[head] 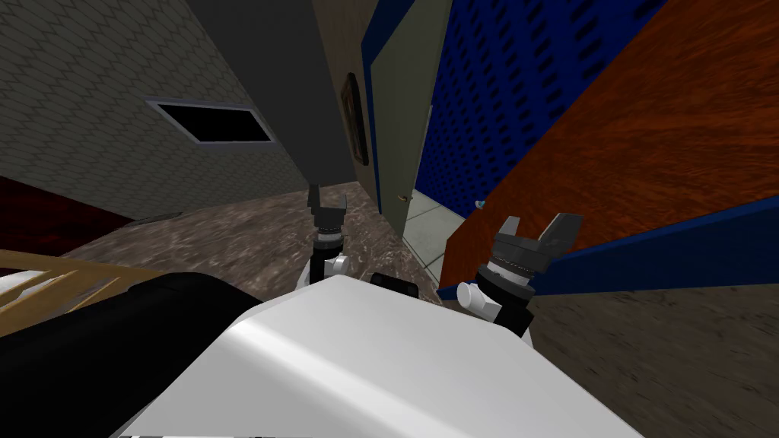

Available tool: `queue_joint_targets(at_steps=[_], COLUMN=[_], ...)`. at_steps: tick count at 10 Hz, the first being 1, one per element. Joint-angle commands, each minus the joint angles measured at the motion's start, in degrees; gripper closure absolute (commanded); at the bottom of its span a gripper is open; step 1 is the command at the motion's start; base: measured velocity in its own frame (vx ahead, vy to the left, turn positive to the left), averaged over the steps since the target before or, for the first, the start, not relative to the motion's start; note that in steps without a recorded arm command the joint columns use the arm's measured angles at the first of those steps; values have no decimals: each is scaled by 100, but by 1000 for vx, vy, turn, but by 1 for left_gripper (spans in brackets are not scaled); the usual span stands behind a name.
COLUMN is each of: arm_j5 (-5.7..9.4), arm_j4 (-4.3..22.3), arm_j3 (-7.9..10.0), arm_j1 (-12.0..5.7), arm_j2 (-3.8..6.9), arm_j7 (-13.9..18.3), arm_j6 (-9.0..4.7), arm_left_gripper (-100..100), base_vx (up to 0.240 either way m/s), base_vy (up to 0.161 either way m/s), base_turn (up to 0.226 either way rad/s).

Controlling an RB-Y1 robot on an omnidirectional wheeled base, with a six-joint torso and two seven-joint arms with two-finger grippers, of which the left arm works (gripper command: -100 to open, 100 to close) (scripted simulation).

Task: Push the door open

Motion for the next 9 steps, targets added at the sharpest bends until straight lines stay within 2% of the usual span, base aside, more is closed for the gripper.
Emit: queue_joint_targets(at_steps=[1,5,9], arm_j5=[-9,-28,-45], arm_j4=[211,653,1060], arm_j3=[-60,-187,-303], arm_j1=[-59,-182,-295], arm_j2=[55,150,220], arm_j7=[2,6,9], arm_j6=[-18,-55,-89], arm_left_gripper=[-100,-100,-100], base_vx=[109,128,80], base_vy=[-61,82,44], base_turn=[-94,-78,-64])
